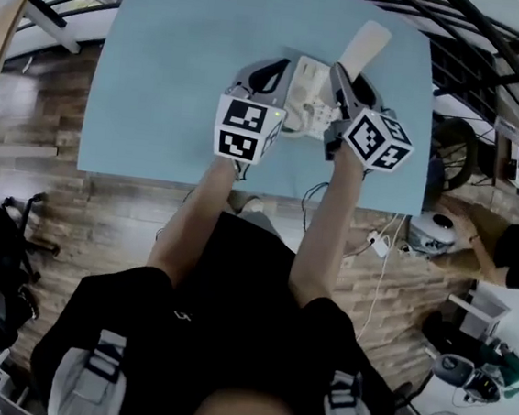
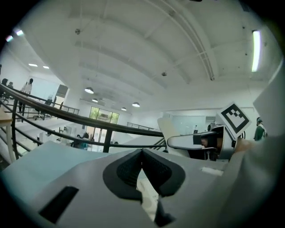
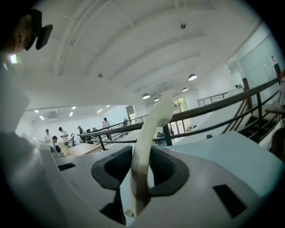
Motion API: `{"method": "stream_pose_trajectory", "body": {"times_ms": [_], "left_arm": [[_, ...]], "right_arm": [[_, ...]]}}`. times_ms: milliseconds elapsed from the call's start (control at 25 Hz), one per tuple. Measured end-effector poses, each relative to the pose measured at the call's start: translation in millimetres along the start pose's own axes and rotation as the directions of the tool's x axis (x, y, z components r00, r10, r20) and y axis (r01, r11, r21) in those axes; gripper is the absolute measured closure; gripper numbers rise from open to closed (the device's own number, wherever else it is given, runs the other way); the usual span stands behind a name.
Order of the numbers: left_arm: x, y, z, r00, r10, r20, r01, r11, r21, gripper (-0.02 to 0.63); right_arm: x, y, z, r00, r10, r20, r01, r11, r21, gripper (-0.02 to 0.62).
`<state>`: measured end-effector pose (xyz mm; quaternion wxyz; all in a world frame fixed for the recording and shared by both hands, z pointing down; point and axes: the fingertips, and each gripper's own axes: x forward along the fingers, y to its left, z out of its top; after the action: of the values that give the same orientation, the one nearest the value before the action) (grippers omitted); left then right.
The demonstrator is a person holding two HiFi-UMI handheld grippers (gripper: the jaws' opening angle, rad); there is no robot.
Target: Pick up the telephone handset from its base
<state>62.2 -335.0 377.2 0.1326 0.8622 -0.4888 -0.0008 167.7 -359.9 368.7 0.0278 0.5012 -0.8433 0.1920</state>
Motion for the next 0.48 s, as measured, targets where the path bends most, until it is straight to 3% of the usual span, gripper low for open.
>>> {"method": "stream_pose_trajectory", "body": {"times_ms": [280,480], "left_arm": [[13.1,-33.3,64.0,0.990,-0.081,0.113,0.071,0.994,0.087,0.606],[11.4,-43.7,81.5,0.986,-0.097,0.138,0.081,0.990,0.116,0.606]], "right_arm": [[-53.6,1.9,69.0,0.974,-0.073,0.214,0.101,0.987,-0.126,0.482],[-70.9,6.8,80.8,0.964,-0.068,0.256,0.117,0.977,-0.180,0.482]]}}
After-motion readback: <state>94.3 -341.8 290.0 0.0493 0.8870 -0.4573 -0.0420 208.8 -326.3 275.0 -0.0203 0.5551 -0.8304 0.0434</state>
